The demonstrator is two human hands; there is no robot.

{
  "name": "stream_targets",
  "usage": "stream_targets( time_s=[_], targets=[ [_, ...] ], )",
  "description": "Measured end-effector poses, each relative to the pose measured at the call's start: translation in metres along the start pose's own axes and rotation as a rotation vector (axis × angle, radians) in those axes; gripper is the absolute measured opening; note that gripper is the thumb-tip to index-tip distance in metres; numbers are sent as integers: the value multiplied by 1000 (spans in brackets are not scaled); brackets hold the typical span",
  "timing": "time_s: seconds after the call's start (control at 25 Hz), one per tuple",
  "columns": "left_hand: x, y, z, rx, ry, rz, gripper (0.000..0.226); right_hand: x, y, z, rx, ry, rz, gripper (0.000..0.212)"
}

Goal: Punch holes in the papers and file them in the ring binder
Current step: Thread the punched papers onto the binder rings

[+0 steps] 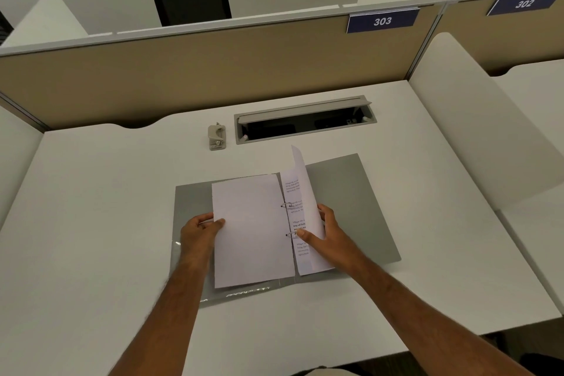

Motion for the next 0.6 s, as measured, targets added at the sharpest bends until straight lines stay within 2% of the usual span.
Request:
stream_targets(
  time_s=[0.12,0.2,0.28,0.4,0.48,0.6],
  targets=[
    [6,2,-1,-211,136,-96,44,0,-1,-1,-2,-3,6,88],
    [13,9,-13,-294,150,-239,30,0,0,-1,11,-1,13,92],
    [31,19,-41,-238,-39,-259,14,-1,2,-2,32,2,21,98],
    [67,23,-90,-218,-364,-141,16,-1,4,-5,89,6,30,102],
    [84,19,-118,-184,-456,-57,17,-1,3,-8,125,2,42,101],
    [97,14,-142,-60,-497,52,20,-3,-1,-9,155,8,65,95]
  ],
)
Point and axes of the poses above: each hand's wrist, its own x-axis away from the middle knuckle, its own z-axis out of the back of the hand, y = z × x, the point moved 6 cm from there along -x, towards the middle knuckle, and after that the axes turned 8 degrees about z, right-handed, at the moved point
